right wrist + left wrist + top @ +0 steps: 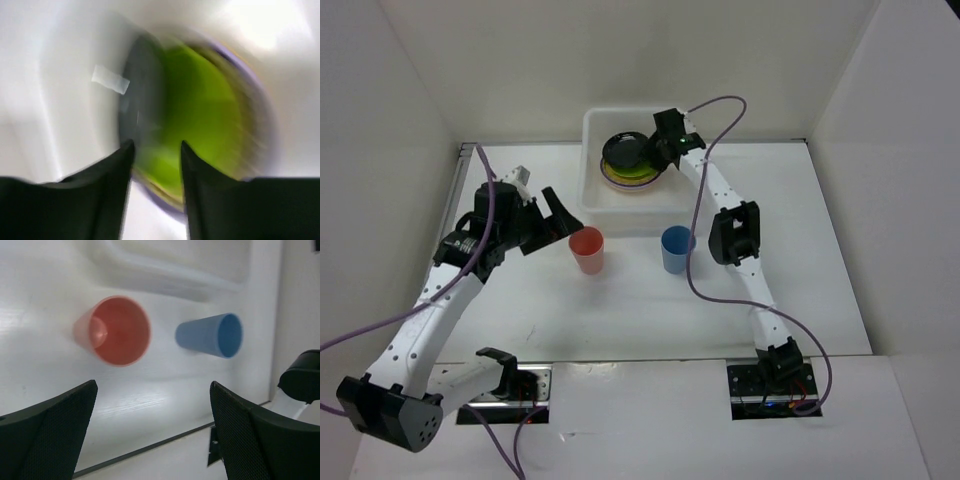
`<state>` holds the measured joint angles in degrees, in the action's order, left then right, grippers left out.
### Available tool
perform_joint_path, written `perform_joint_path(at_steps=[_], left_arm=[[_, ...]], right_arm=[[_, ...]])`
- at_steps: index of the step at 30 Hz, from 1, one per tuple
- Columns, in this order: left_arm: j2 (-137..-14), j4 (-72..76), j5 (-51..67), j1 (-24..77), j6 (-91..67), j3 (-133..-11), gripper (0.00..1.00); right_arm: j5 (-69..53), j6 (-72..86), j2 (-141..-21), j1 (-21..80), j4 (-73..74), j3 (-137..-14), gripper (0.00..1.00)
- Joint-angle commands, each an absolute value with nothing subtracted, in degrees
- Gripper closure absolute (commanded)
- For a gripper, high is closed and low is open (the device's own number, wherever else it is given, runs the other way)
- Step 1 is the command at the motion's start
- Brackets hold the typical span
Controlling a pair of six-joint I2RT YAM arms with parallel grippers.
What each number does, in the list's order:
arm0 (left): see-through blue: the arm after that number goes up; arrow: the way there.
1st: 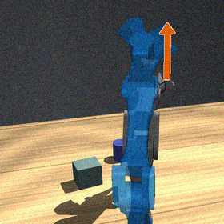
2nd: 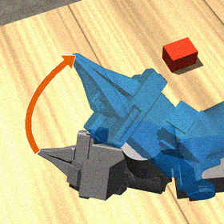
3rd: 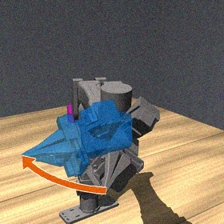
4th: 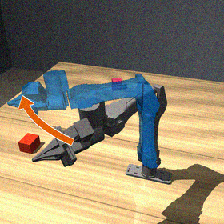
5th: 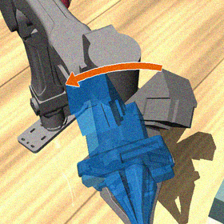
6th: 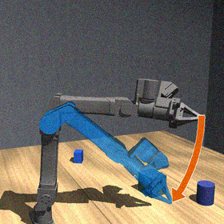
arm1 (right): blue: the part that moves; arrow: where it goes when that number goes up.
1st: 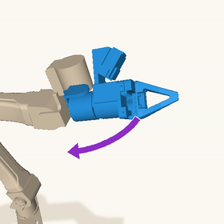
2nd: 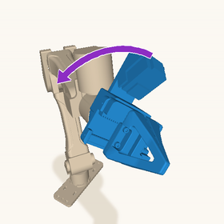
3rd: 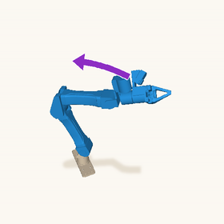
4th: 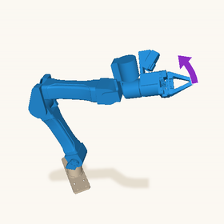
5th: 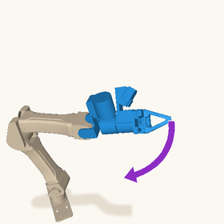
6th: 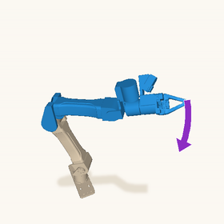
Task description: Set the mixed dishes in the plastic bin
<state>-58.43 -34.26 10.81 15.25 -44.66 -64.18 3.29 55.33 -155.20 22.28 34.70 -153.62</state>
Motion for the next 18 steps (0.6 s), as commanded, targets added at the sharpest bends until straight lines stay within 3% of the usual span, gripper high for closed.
perform_joint_path(at_steps=[1,4,10,18], left_arm=[[-57.9,-33.4,5.3,15.0,-40.8,-61.1,0.01],[-60.5,-34.0,1.8,15.0,-38.6,-59.0,0.02],[-63.0,-34.4,-1.9,15.6,-36.5,-56.8,0.07],[-67.7,-32.4,-4.6,16.1,-34.8,-56.3,0.18]], right_arm=[[4.1,53.1,-158.2,23.4,47.5,-167.0,0.49],[6.8,51.9,-159.3,23.4,51.9,-178.5,0.34],[9.3,48.6,-154.7,25.5,54.6,-179.6,0.1],[14.4,45.4,-145.6,26.0,60.6,-179.6,0.05]])
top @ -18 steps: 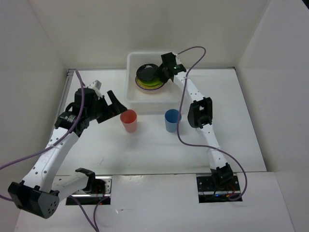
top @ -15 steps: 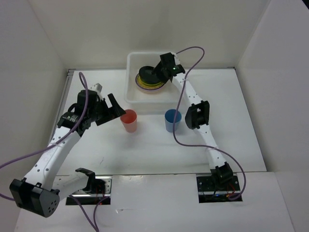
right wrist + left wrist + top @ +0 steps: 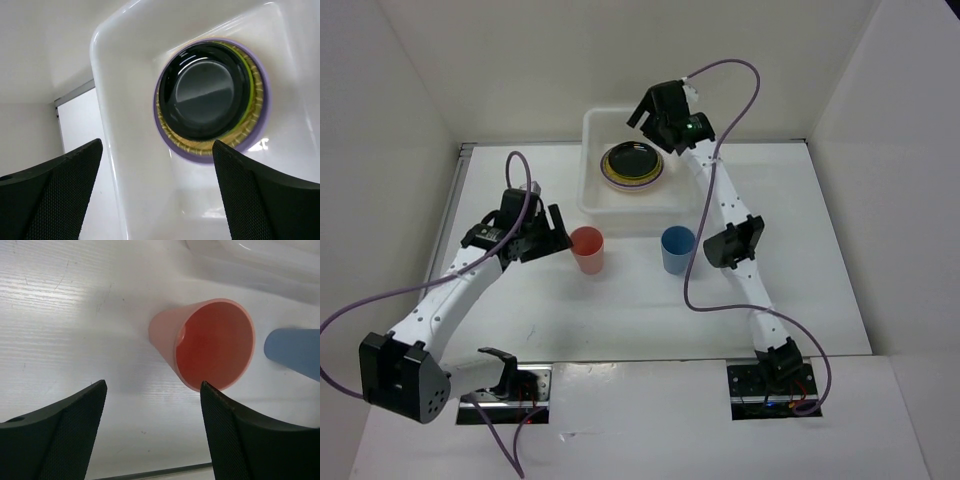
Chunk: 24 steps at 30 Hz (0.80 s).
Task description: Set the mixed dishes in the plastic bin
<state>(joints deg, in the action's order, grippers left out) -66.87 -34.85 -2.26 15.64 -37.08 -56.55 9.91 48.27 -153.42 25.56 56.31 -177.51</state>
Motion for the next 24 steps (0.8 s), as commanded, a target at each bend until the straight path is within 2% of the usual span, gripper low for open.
perform_joint_path(at_steps=[1,8,10,14,17,18,20,22,24], left_arm=[[-68.2,-32.4,-4.6,16.1,-34.8,-56.3,0.19],[-74.3,-27.7,-5.9,18.5,-34.8,-55.7,0.19],[-76.7,-27.7,-6.7,19.2,-34.8,-56.5,0.22],[-80.9,-26.5,-9.0,21.4,-34.8,-59.0,0.35],[-82.7,-26.5,-10.5,22.5,-34.8,-59.6,0.62],[-82.7,-26.5,-11.2,22.5,-34.8,-59.6,0.78],[-82.0,-27.8,-12.1,23.0,-34.2,-59.6,0.91],[-80.5,-29.5,-12.7,23.0,-33.5,-59.6,1.0],[-77.8,-31.0,-12.7,23.5,-32.9,-59.1,1.0]], right_arm=[[15.4,44.9,-142.5,26.0,62.1,-179.6,0.05],[17.6,37.2,-129.2,25.5,73.6,-179.6,0.04],[17.6,32.9,-127.1,25.5,74.8,-175.4,0.04],[19.9,32.8,-115.0,26.7,74.8,-163.0,0.04],[21.3,32.8,-106.7,26.7,74.8,-157.6,0.04],[21.3,32.3,-104.5,26.7,74.8,-154.6,0.04],[21.8,31.7,-98.0,26.7,74.8,-150.7,0.04],[21.8,31.2,-94.1,26.7,74.8,-143.7,0.04],[21.8,31.2,-89.1,26.7,74.8,-134.9,0.04]])
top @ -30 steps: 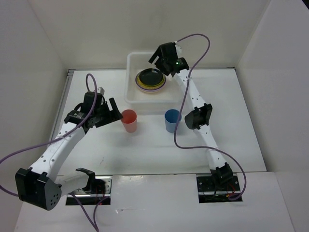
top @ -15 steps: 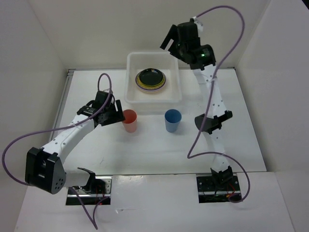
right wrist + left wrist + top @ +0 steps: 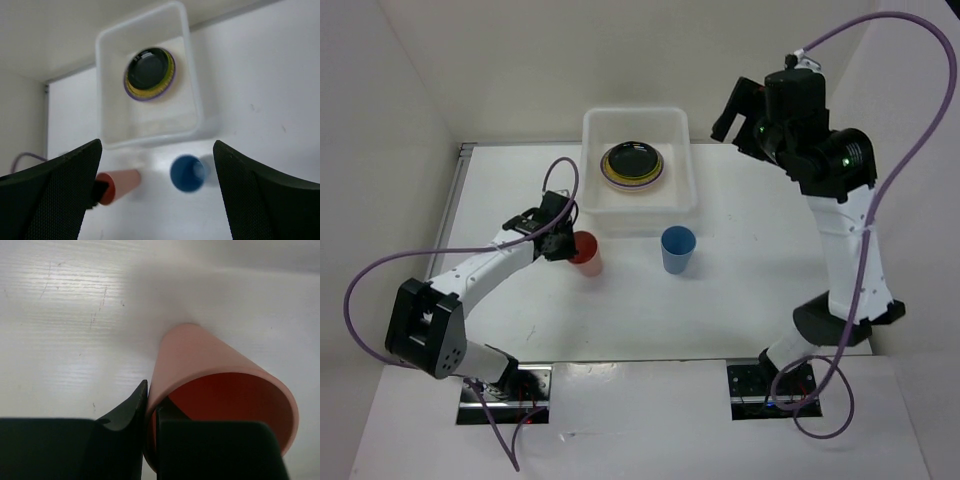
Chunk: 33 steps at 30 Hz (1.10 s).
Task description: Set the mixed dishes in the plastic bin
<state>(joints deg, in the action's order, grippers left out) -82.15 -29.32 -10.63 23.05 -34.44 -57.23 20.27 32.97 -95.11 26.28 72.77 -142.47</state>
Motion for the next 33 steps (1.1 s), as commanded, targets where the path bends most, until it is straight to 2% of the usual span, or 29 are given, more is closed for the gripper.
perform_joint_path(at_steps=[1,4,5,8,9,14,19,28,33], left_arm=[[-76.7,-33.0,-12.7,23.6,-32.9,-59.1,1.0],[-70.6,-38.0,-13.3,24.1,-32.9,-61.3,1.0],[-67.5,-38.9,-13.3,24.1,-32.9,-62.4,1.0],[-65.6,-43.1,-12.7,24.1,-32.3,-70.4,1.0],[-65.6,-44.9,-11.8,24.1,-31.8,-73.0,1.0],[-71.5,-46.6,-12.8,24.1,-29.5,-89.8,1.0],[-86.8,-47.1,-15.5,24.1,-25.9,-102.4,1.0],[-115.4,-50.8,-16.1,24.1,-22.5,-122.3,1.0],[-122.2,-50.1,-16.1,24.1,-22.5,-126.7,1.0]], right_arm=[[21.8,31.2,-87.7,26.2,74.8,-131.3,0.04],[23.3,32.5,-81.7,26.2,70.8,-114.4,0.04],[22.8,32.5,-79.6,25.7,68.3,-104.5,0.04],[12.7,30.7,-72.2,18.9,58.7,-88.5,0.04],[8.3,30.7,-70.0,16.6,56.9,-85.5,0.04],[3.3,30.1,-68.8,16.6,47.7,-71.3,0.06],[0.2,31.6,-68.3,16.6,43.2,-65.1,0.08],[-1.9,32.9,-67.8,16.6,40.0,-62.7,0.08],[-3.2,33.4,-68.3,17.1,37.1,-61.1,0.08]])
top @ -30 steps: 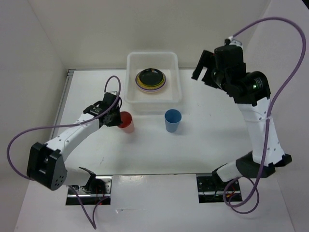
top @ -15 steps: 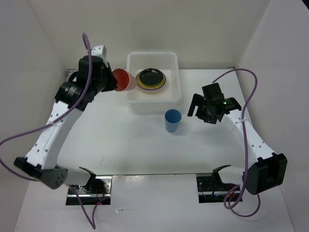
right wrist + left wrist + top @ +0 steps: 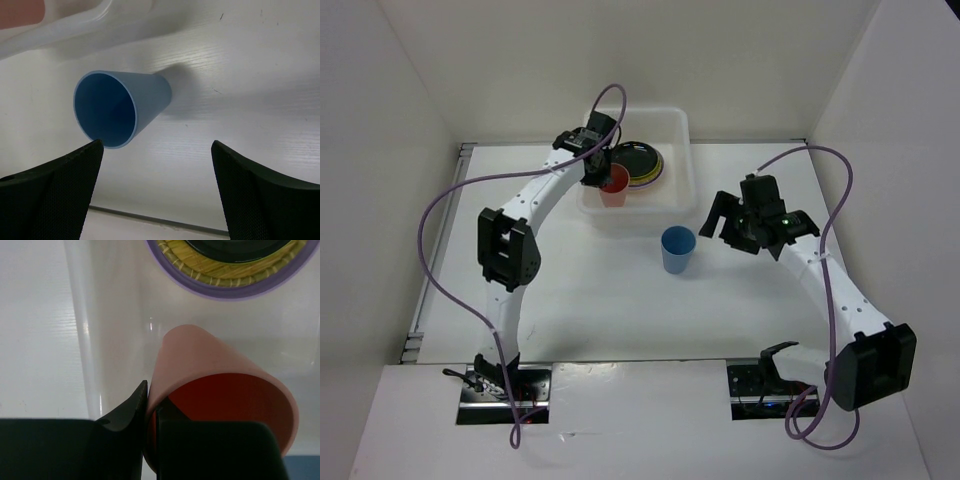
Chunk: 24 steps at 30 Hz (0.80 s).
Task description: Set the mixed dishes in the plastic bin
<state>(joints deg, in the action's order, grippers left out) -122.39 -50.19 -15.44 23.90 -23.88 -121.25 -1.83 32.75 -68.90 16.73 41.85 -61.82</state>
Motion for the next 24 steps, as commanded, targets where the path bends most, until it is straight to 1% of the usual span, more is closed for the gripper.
perform_joint_path(at_steps=[1,5,11,14,15,17,18,24], left_arm=[[-123.0,-50.1,-16.1,24.1,-22.5,-128.0,1.0],[-127.7,-51.3,-15.6,24.1,-22.5,-130.8,1.0],[-129.6,-51.3,-15.6,24.1,-23.0,-129.1,0.98],[-129.6,-50.8,-15.6,24.1,-23.0,-127.3,0.93],[-129.6,-50.3,-15.6,24.1,-23.0,-126.7,0.88],[-129.6,-50.3,-15.6,24.1,-23.0,-125.9,0.87],[-129.6,-49.8,-15.6,24.1,-23.0,-125.4,0.8],[-129.6,-49.1,-16.1,23.6,-23.6,-123.7,0.66]], right_arm=[[-3.9,33.4,-68.9,17.1,36.6,-60.6,0.08],[-4.4,34.8,-72.1,19.3,33.9,-60.0,0.08],[-1.6,36.7,-76.6,24.2,32.5,-60.6,0.08],[0.0,36.7,-78.0,24.7,32.5,-61.3,0.08],[0.6,36.7,-78.0,24.7,32.5,-61.8,0.08],[1.2,37.2,-78.5,25.2,32.5,-61.8,0.08],[1.8,37.2,-79.2,25.7,32.5,-61.8,0.08],[3.5,38.2,-80.9,27.2,32.5,-61.8,0.08]])
